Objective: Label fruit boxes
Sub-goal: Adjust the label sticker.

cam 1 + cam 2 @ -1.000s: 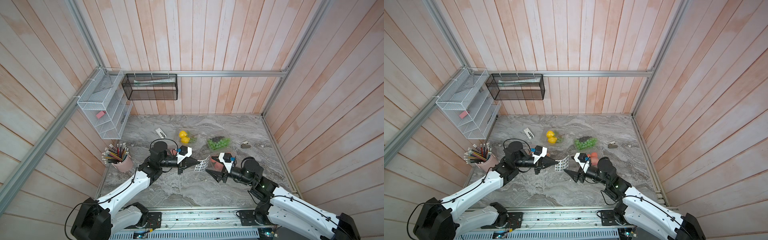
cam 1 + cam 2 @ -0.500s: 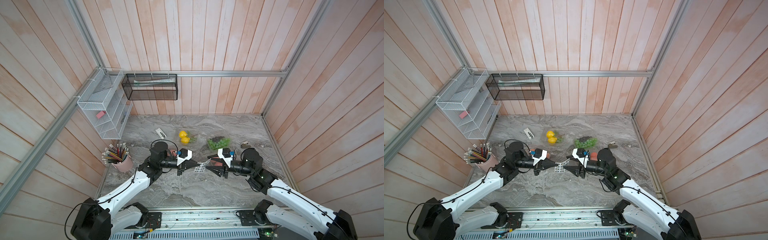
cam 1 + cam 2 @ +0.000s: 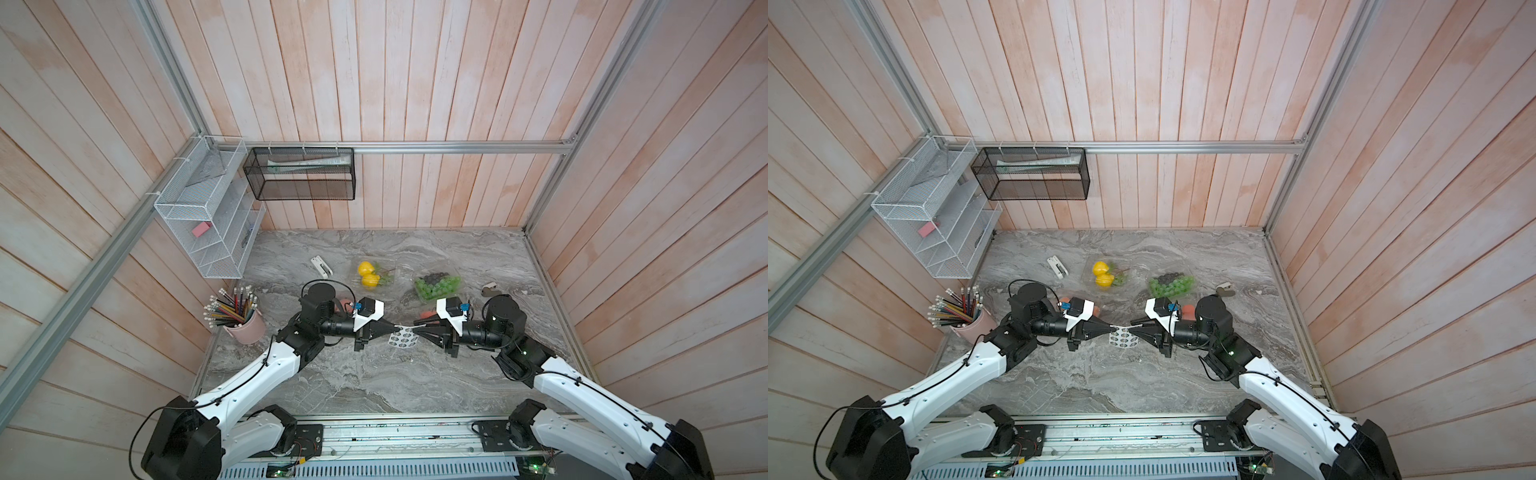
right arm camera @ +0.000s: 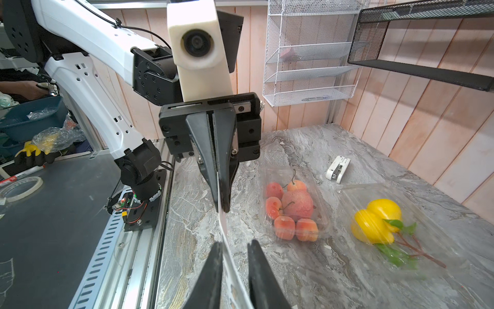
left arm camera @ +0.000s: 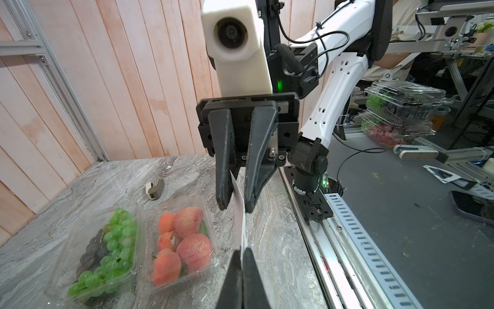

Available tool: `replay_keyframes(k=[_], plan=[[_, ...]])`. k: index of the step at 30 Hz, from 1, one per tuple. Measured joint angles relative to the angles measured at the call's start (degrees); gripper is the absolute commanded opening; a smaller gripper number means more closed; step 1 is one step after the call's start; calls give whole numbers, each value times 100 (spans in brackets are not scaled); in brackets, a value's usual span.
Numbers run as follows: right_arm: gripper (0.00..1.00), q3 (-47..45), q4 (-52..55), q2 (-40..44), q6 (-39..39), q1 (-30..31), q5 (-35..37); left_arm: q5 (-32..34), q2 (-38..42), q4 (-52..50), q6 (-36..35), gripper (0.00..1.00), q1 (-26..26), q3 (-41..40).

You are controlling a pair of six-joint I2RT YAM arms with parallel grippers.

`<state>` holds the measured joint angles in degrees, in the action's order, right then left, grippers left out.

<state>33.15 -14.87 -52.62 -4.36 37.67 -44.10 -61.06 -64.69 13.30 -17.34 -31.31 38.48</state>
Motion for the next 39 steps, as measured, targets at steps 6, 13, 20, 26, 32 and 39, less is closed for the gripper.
replay_keyframes(k=[6,13,20,26,32,39], plan=[[0,4,42,0,-74,-7,7,0,2,44,28,5,0,0],[0,24,44,0,-94,-33,-2,-13,0,162,120,38,0,0],[0,81,39,-2,-116,-33,-157,-17,-24,321,234,38,0,0],[0,111,39,-22,-136,-33,-240,-17,-160,409,260,36,-66,42],[0,142,81,-85,-192,-33,-256,-44,-240,452,319,20,-109,94],[0,177,111,-85,-214,-33,-254,-87,-249,455,365,1,-138,118]])
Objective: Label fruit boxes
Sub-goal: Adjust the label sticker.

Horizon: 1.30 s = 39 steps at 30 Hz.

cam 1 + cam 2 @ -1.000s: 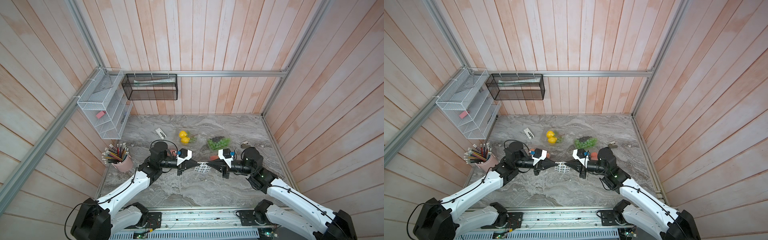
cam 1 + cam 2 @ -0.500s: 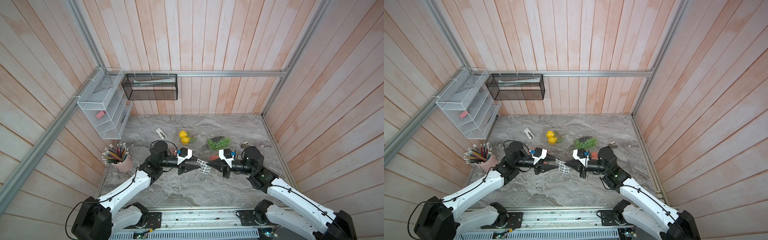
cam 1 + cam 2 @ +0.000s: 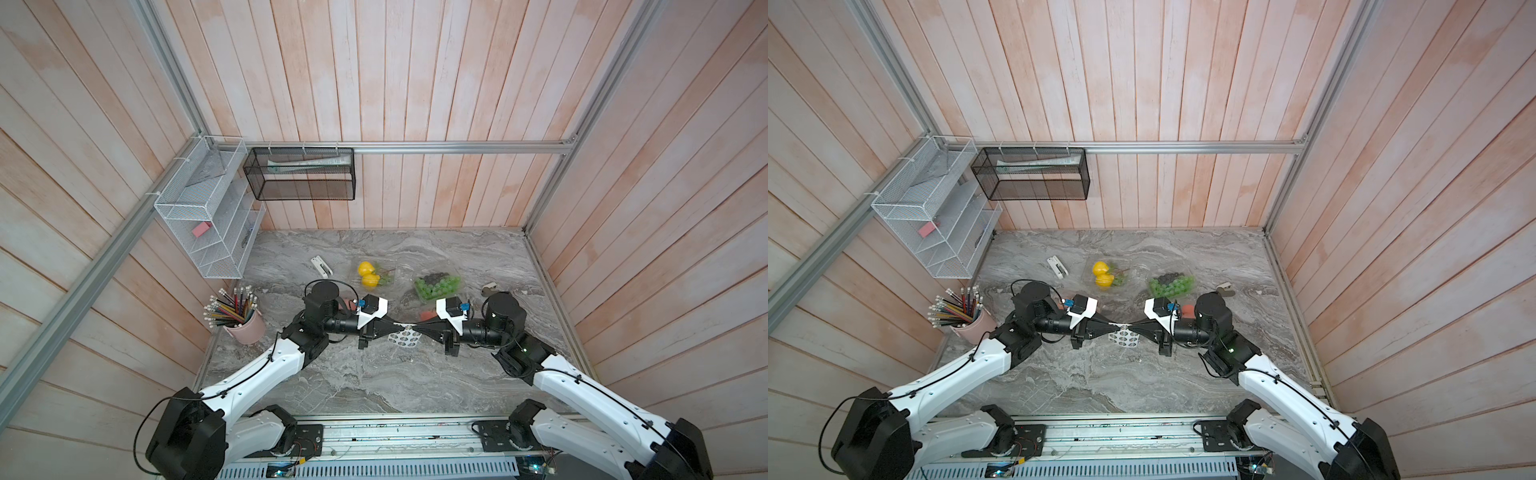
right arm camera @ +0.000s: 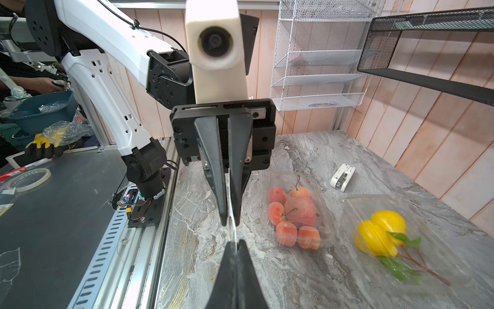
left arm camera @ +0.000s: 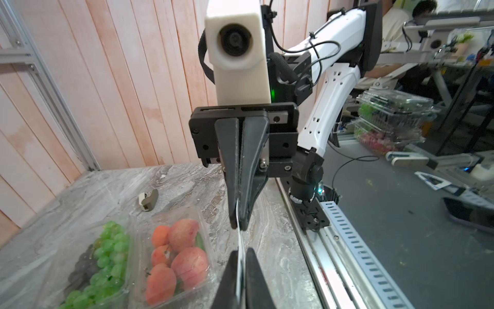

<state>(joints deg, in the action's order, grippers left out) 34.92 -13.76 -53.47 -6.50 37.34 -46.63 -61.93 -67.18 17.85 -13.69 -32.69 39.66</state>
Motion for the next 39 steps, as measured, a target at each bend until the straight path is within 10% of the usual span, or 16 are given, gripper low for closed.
replay_keyframes(k=[3,9,39], plan=[[16,0,24,37,2,-4,4,7,0,15,2,0,-2,0],[18,-105,9,407,-11,-92,39,2,0,162,136,0,-2,0],[0,-129,-291,221,201,-203,-361,-114,-24,693,365,0,-13,-2]])
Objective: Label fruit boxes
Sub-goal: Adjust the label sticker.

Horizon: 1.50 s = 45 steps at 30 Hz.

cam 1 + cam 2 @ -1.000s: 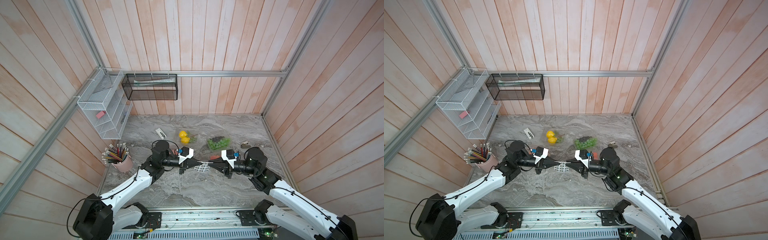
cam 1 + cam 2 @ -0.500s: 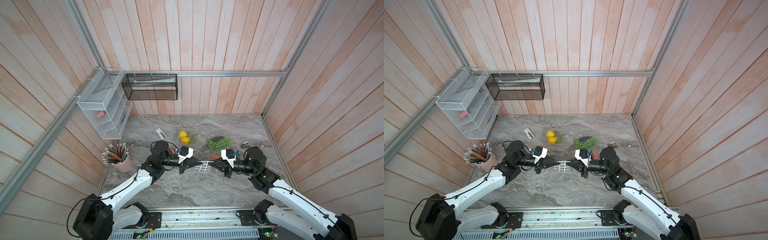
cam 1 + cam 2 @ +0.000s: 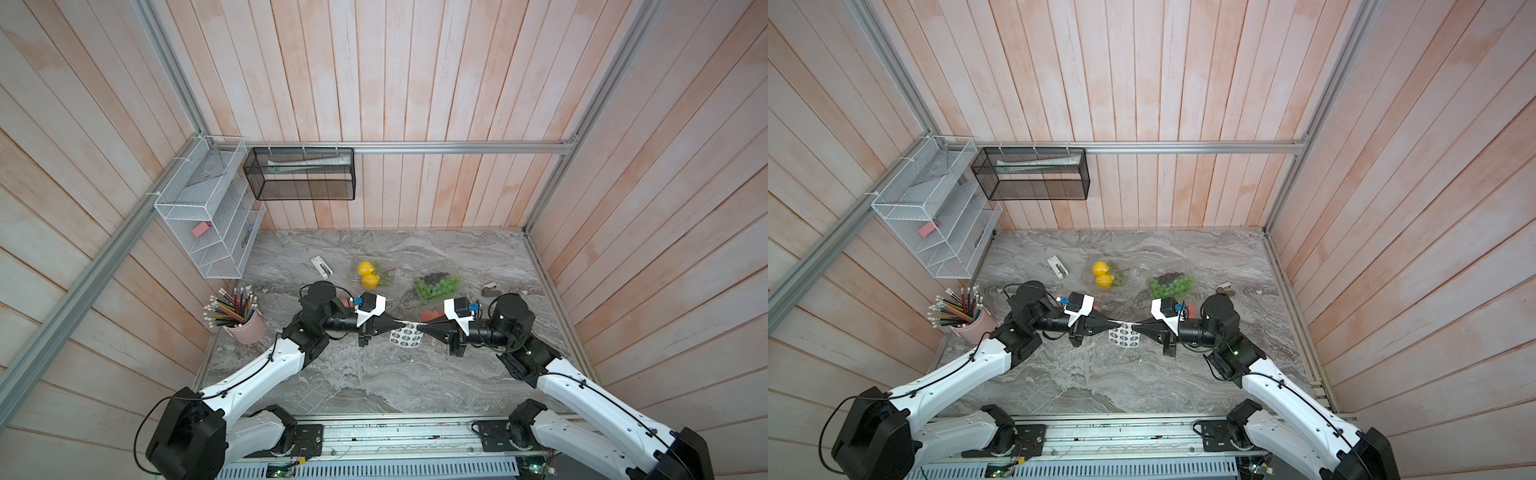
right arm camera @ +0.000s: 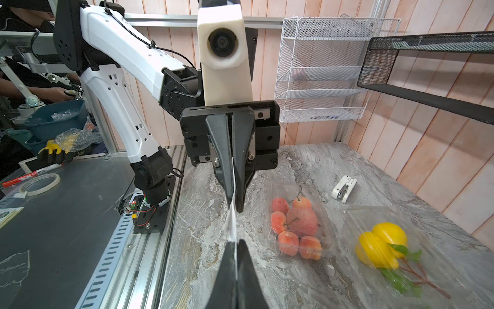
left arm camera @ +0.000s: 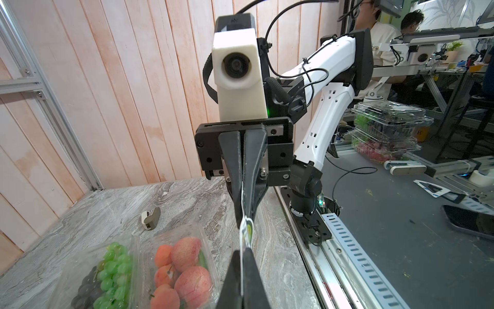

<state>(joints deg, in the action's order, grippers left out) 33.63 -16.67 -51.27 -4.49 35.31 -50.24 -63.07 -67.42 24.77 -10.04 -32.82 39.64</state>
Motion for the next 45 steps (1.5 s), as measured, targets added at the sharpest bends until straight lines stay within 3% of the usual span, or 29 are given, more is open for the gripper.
replay_keyframes(k=[16,19,22,26,35,41,45], plan=[[0,-15,-136,-136,-2,-15,140,-98,-90,101,33,0,-133,0],[0,-26,-173,-131,-2,-15,153,-92,-90,184,70,8,-138,-11],[0,-79,-175,-59,-7,-24,179,-31,-90,229,125,23,-138,-33],[0,-125,-166,79,-22,-87,197,173,-66,166,46,26,-138,-52],[0,-142,9,260,-120,-184,192,374,92,9,-109,20,-138,-55],[0,-142,52,190,-157,-184,133,352,68,7,-125,0,-138,-55],[0,-142,52,151,-155,-190,81,332,26,-4,-107,0,-138,-55]])
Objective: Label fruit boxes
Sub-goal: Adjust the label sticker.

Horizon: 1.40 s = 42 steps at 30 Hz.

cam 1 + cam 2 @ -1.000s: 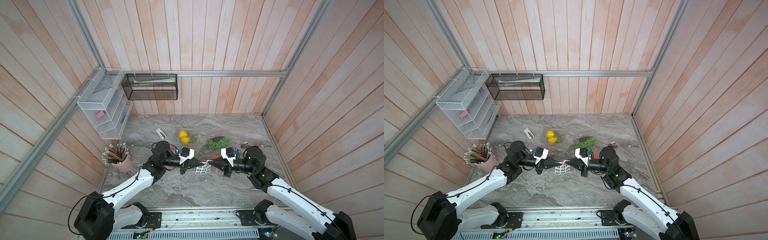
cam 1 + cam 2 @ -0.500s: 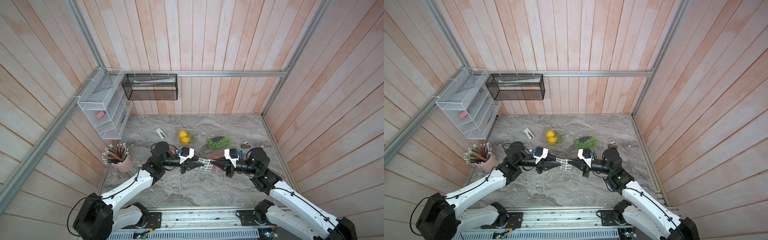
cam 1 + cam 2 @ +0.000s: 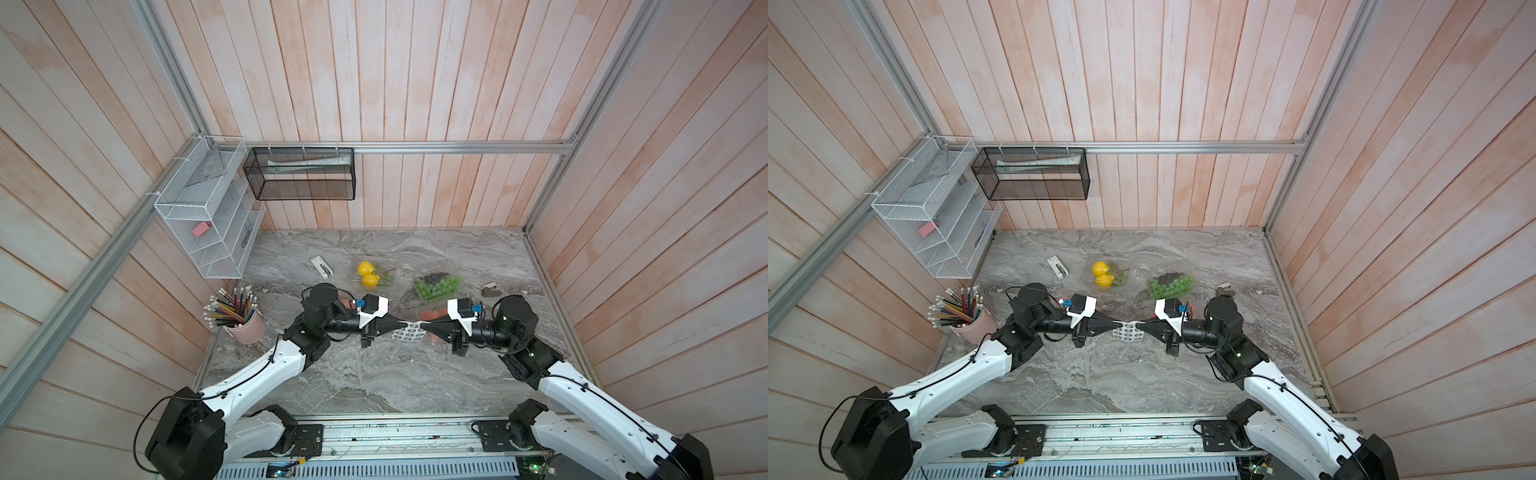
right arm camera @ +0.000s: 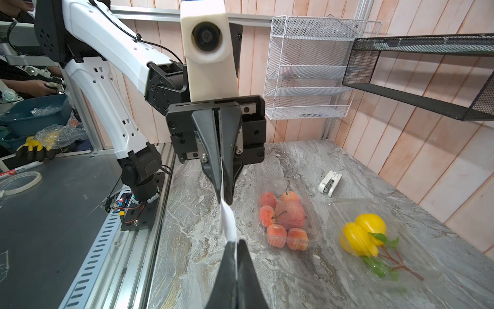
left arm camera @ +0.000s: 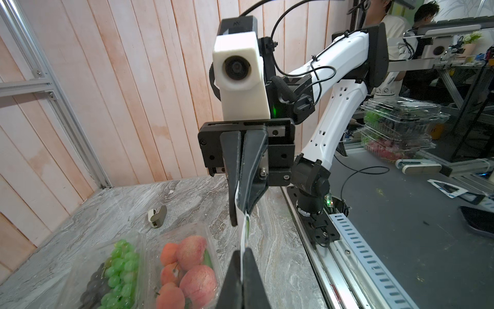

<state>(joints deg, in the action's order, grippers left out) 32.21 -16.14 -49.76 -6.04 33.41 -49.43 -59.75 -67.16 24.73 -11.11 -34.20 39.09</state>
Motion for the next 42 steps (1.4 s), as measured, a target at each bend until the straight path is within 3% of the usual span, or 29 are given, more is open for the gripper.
replay_keyframes(k=[15,21,27,34,42], plan=[[0,-28,-256,-162,59,-9,-15,-92,-79,72,90,0,-39,0],[26,-48,-391,-153,103,-13,208,-61,-76,323,260,0,-44,-22],[37,-184,-223,256,-7,-13,909,304,2,448,326,0,-48,-188],[36,-234,216,990,-153,-13,1611,846,173,579,295,0,-48,-302],[27,-334,164,798,-46,-13,1088,951,173,769,289,0,-48,-354]])
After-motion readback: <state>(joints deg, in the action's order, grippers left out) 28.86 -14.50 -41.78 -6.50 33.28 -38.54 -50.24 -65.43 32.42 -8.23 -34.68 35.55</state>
